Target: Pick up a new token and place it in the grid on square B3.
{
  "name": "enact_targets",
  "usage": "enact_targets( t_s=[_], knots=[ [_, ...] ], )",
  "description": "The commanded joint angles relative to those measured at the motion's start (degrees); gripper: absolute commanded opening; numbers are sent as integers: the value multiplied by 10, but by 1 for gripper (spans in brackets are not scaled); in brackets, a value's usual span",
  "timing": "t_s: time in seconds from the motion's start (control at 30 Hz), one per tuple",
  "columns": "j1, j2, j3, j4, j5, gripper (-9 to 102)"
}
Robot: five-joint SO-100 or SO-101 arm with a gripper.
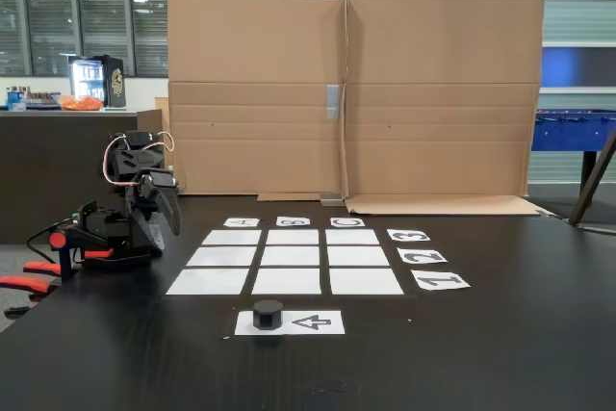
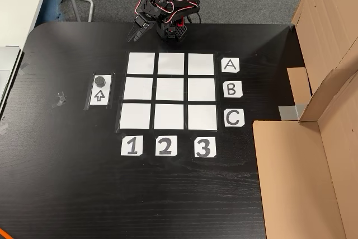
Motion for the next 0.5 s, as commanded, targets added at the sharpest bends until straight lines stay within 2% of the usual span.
enact_targets(
  t_s=[0.0,0.47],
  knots=[
    [-68,3,8,-63,129,0],
    [-47,3,8,-64,139,0]
  ],
)
